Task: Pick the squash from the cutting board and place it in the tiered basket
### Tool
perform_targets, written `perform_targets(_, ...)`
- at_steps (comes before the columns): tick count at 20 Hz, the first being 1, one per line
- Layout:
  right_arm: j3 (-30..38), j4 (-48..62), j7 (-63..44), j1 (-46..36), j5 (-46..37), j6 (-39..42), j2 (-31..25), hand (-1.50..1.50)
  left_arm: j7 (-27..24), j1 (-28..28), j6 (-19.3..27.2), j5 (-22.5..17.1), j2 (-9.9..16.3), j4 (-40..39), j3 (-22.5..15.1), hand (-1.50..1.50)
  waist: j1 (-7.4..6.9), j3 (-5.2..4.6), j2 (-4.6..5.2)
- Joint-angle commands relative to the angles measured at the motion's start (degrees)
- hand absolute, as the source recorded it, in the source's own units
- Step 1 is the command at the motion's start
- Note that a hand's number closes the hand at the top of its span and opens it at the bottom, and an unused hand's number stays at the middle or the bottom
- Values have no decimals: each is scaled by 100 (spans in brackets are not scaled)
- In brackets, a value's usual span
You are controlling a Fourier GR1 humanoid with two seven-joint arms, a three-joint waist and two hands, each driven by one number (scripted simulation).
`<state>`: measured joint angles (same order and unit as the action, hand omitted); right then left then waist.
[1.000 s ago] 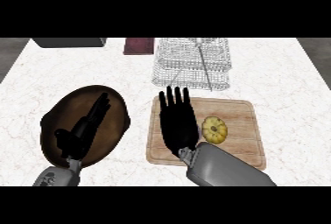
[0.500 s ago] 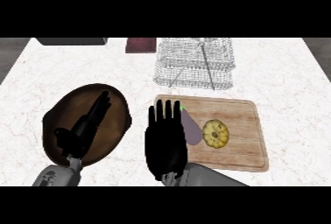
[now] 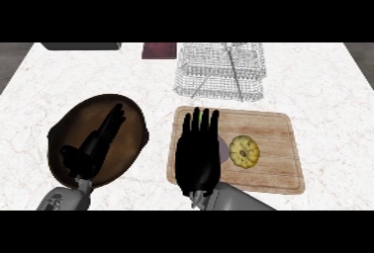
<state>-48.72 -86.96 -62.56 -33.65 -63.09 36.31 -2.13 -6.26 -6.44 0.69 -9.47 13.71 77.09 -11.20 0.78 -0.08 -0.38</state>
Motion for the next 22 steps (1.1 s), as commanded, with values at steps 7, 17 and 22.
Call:
perform_targets(7, 406, 168, -537, 694, -733, 124, 204, -150, 34, -76, 115, 264, -200, 5, -43, 0, -80, 8, 37)
perform_targets(17, 917, 105, 52, 1404, -1619, -141, -20, -150, -123, -443, -59, 246, -289, -499, 279, 0, -48, 7, 42)
perform_targets(22, 1385, -184, 539, 1426, -1749, 290, -21, -150, -220, -49, -335, 341, -319, -282, 226, 0, -74, 7, 37)
